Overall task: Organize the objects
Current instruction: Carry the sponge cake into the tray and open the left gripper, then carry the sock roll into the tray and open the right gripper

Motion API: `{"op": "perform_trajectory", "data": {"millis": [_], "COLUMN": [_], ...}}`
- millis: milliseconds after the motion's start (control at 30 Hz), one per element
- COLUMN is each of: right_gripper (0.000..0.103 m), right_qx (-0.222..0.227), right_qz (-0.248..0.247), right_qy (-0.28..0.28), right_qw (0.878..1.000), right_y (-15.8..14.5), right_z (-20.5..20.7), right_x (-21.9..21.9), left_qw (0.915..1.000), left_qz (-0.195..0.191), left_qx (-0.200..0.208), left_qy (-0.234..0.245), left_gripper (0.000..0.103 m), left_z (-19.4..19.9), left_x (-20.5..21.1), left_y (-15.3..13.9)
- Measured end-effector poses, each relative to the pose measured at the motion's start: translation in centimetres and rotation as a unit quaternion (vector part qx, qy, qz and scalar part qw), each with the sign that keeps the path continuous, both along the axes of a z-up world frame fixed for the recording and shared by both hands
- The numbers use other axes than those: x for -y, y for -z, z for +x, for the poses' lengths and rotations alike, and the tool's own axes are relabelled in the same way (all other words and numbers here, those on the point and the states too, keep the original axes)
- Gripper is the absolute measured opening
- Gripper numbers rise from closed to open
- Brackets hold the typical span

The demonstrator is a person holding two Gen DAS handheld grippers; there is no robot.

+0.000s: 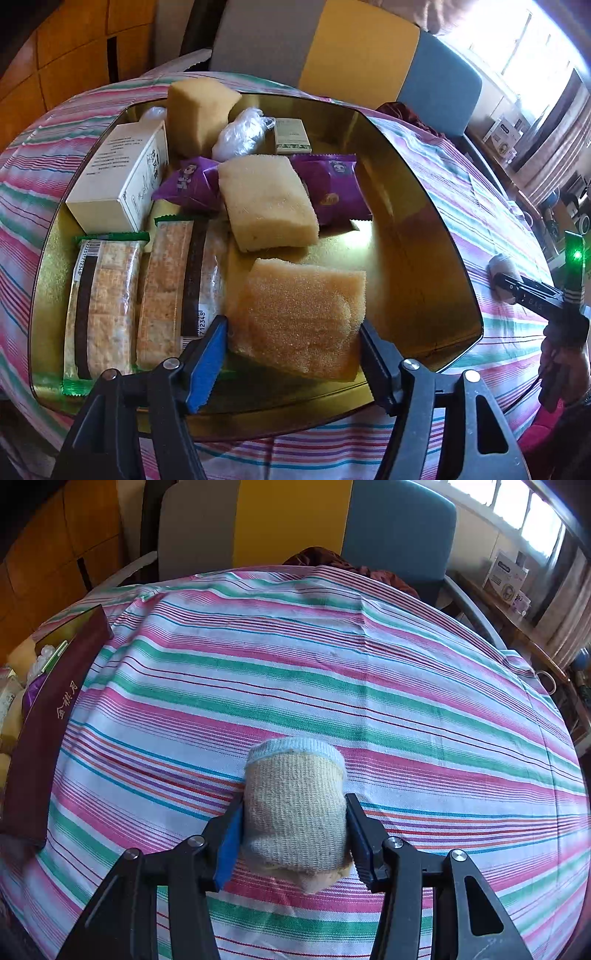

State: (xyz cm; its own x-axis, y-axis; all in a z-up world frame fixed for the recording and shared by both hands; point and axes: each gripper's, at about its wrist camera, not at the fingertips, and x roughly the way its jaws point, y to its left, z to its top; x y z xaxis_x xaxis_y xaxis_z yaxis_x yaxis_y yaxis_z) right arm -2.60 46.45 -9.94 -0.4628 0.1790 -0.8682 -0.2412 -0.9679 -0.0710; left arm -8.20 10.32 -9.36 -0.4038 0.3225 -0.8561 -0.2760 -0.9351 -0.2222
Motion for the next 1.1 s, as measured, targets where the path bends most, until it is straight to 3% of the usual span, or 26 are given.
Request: {"op": "perform_trajectory", "data": {"millis": [133,267,800,967,1100], "right_gripper": [0.052,0.052,0.052,0.052,0.052], "right_qx": [0.0,0.0,0.015,-0.027,-0.069], "right_qz": [0.0,0.0,0.024,-0.009,-0.036], "right_qy": [0.0,0.0,0.006,0.003,-0.034], "right_qw": [1.0,1.0,1.0,1.0,0.996], "right_y": [0.0,0.0,-0.6,-3.5,-6.0], "right_z": [0.0,-0.1,-0.2,0.5,0.6], "right_x": [0.1,0.1,1.3,3.9,8.4], "left_qw": [0.9999,0.9988,0.9886,0.9867,0.9858], "left_qz": [-0.003,-0.015,-0.054,-0.049,-0.046], "left_qx": [-0.009,-0.045,-0.137,-0.147,-0.15], "left_qy": [0.007,0.009,-0.033,-0.048,-0.061], "left_gripper": [0.073,0.08,0.08,0.08,0.08], "left_z": [0.3,1.3,4.1,4.6,4.7], "left_x": [-0.1,-0.1,3.1,4.1,4.9], "left_y": [-0.2,-1.6,-6.7,-7.5,-7.7]}}
